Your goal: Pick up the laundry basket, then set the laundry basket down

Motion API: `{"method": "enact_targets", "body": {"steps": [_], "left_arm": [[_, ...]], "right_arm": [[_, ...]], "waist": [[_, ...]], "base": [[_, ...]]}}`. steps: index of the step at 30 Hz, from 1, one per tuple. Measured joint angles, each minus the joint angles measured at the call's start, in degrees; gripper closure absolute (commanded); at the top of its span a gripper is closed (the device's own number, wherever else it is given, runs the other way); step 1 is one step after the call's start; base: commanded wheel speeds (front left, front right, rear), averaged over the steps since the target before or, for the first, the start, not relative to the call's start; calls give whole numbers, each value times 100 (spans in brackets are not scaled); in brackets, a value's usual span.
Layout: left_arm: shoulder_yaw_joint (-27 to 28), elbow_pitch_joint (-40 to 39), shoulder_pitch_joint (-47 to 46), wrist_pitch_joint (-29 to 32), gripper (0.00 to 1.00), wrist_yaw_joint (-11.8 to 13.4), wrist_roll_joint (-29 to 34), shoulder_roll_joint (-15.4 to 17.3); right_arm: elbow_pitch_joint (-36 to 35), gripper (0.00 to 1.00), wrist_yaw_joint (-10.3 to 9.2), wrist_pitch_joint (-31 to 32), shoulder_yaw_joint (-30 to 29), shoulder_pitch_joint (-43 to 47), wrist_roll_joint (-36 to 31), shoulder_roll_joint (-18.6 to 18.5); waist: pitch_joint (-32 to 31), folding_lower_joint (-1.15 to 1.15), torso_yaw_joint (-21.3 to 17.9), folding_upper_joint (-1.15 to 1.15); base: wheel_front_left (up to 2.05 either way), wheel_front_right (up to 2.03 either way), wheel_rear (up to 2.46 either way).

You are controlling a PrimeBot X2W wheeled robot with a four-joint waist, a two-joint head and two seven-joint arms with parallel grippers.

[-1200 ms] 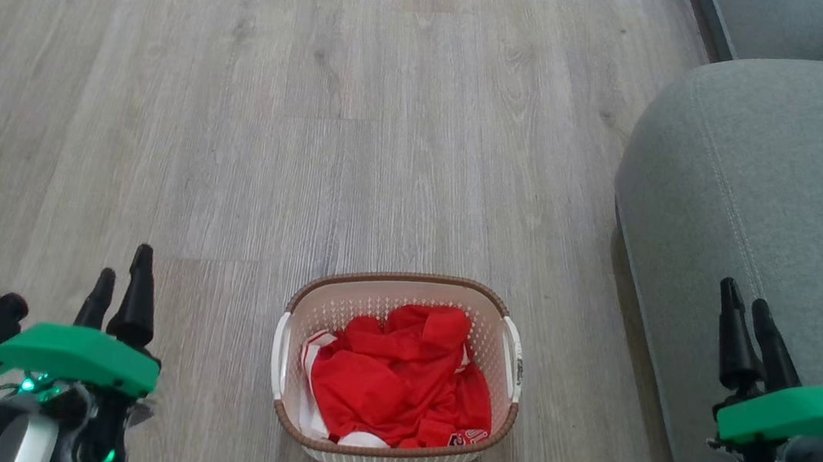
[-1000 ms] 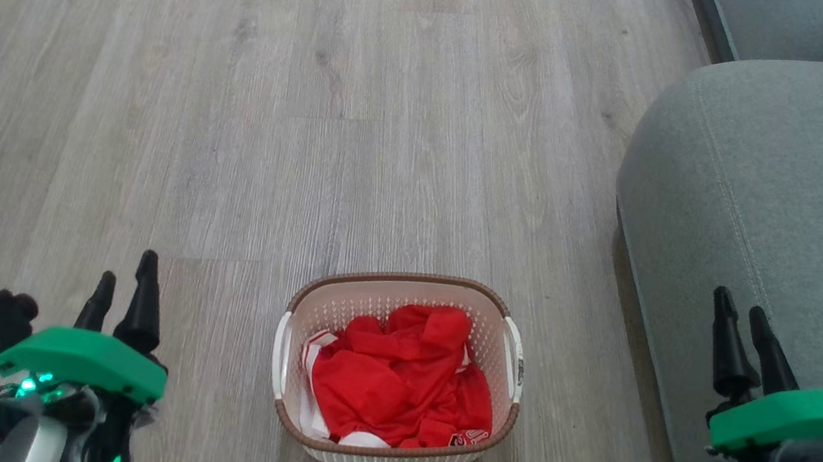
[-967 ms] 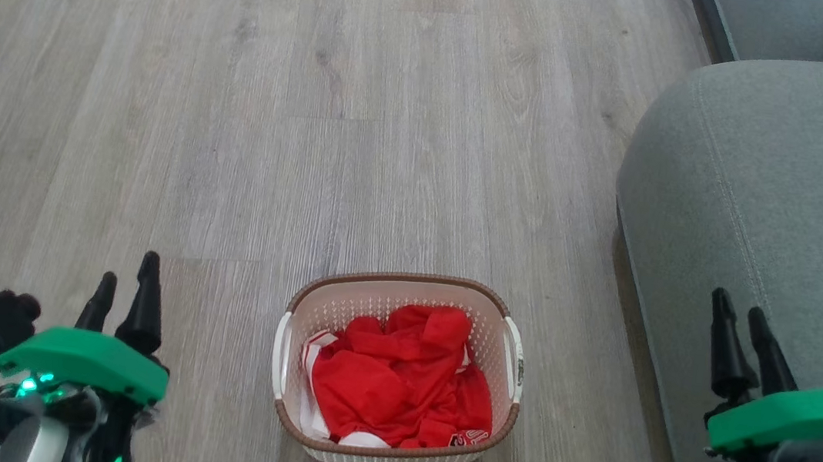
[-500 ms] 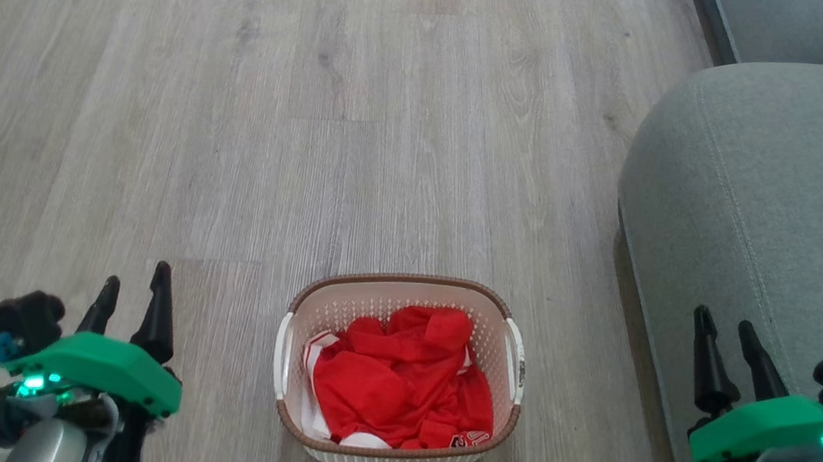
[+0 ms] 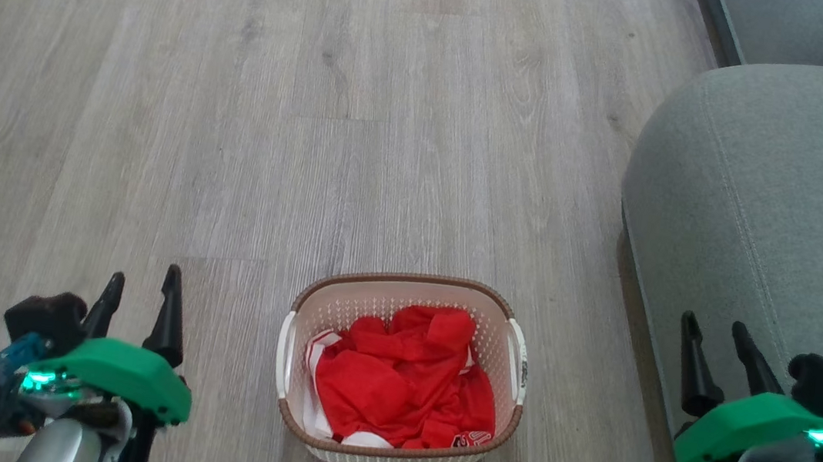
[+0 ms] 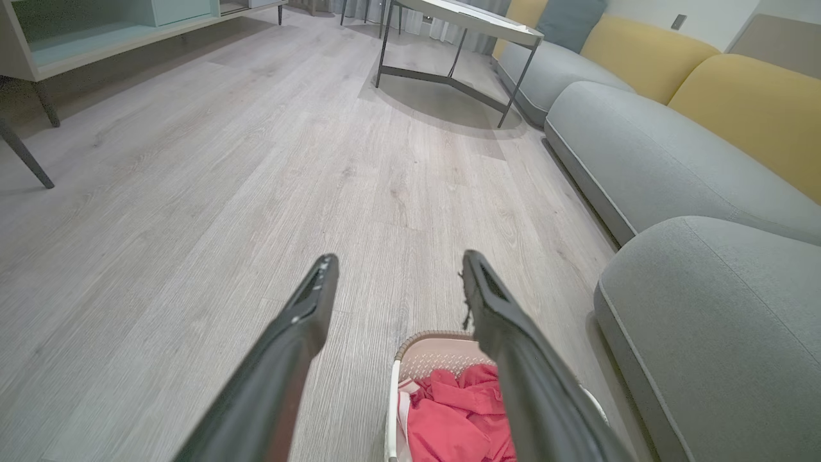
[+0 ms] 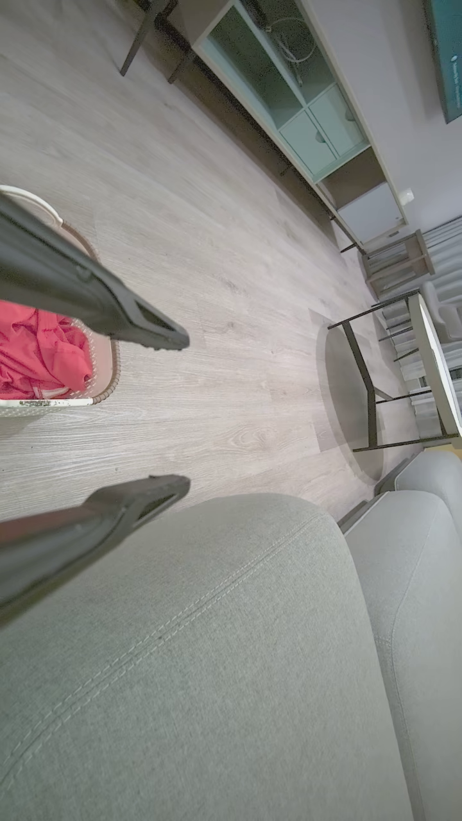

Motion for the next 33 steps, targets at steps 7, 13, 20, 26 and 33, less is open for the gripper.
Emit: {"method": "enact_targets", "body": {"steps": [7, 13, 20, 26, 33], "left_arm": [[-102, 20, -88, -122, 0, -44, 200, 1], [-147, 29, -88, -133, 0, -57, 442, 0], [-169, 13, -92, -180, 0, -19, 794, 11], [-225, -37, -93, -232, 0, 4, 1070, 48], [-297, -53, -93, -271, 0, 54, 1183, 69]], "right_arm": [[54, 0, 0, -2, 14, -3, -479, 90], [91, 0, 0, -13, 52, -48, -862, 152], [-5, 0, 0, -105, 49, -109, -1329, 188], [-66, 0, 0, -105, 37, -109, -1741, 290], [-65, 0, 0, -104, -7, -107, -1872, 302]], "waist": [[13, 0, 10, 0], [20, 0, 13, 0], [15, 0, 22, 0], [5, 0, 26, 0], [-8, 0, 20, 0]], "base": [[0, 0, 0], [0, 0, 0], [0, 0, 0], [0, 0, 0], [0, 0, 0]]}}
